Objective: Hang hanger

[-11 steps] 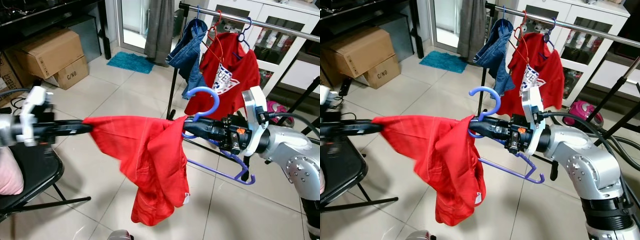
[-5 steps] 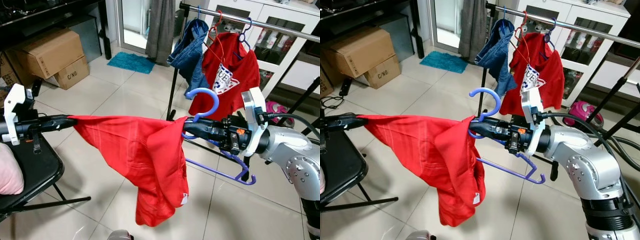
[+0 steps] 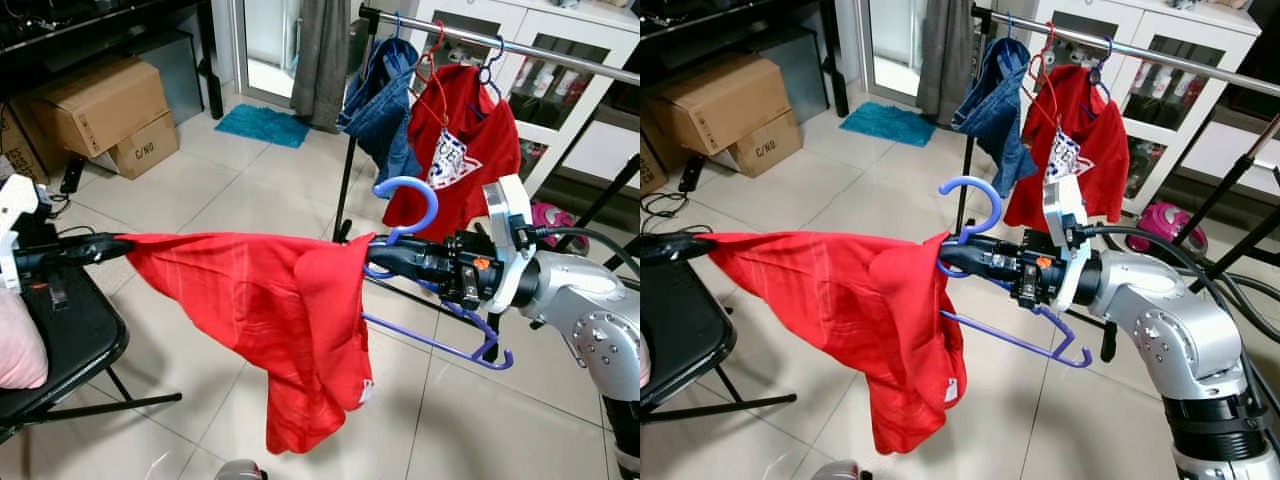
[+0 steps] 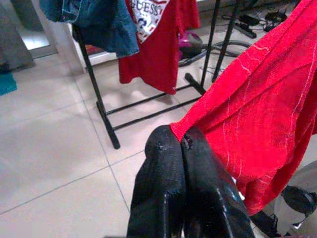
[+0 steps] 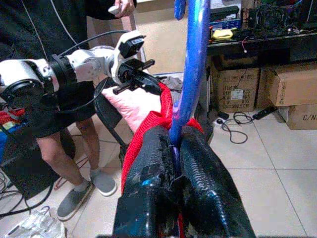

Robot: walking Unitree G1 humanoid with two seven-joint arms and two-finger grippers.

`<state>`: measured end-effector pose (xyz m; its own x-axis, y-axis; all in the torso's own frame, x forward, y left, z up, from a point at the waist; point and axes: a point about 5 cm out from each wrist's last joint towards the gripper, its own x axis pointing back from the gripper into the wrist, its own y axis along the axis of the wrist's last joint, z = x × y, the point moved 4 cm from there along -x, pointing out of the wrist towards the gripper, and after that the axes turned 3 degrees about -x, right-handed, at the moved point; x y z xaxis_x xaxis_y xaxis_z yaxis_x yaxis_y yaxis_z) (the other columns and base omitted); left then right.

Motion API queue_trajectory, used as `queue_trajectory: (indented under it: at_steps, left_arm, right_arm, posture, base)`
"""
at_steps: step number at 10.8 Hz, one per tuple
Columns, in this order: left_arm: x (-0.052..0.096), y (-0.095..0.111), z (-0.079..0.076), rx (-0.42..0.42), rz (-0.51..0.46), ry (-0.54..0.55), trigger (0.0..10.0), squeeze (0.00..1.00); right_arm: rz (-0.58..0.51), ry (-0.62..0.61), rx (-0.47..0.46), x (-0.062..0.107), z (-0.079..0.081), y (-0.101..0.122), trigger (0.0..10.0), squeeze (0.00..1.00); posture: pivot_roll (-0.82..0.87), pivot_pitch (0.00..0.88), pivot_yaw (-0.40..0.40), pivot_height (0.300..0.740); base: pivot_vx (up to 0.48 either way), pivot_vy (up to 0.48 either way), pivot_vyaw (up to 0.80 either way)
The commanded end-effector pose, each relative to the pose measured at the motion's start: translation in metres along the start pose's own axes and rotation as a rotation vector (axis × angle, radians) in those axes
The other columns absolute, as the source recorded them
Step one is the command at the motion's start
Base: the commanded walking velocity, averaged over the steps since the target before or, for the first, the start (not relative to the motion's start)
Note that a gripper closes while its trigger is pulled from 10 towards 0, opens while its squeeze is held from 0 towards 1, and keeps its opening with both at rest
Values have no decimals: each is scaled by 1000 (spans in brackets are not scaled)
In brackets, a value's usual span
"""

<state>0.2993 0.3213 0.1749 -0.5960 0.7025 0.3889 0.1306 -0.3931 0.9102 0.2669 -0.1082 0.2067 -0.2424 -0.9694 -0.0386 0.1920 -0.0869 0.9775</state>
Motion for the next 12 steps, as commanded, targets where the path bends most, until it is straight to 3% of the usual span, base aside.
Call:
queue_trajectory:
  at_steps: [1,4,12]
  left_arm:
    - [6,3,4,-24,18,21,0,0]
    - [18,-4,9,-22,57,69,0,0]
    - [25,-11,13,-22,92,103,0,0]
  right_arm:
    - [-15,-5,34,4,-1,6,10000,0]
    - [-16,-7,33,6,-1,7,10000,0]
    - [-14,-10,39,8,-3,9,10000,0]
  posture:
    - [77,0,-39,740]
    - [79,0,-44,740]
    - [75,0,-46,740]
  base:
    - [0,0,0]
    - [0,0,0]
    - [0,0,0]
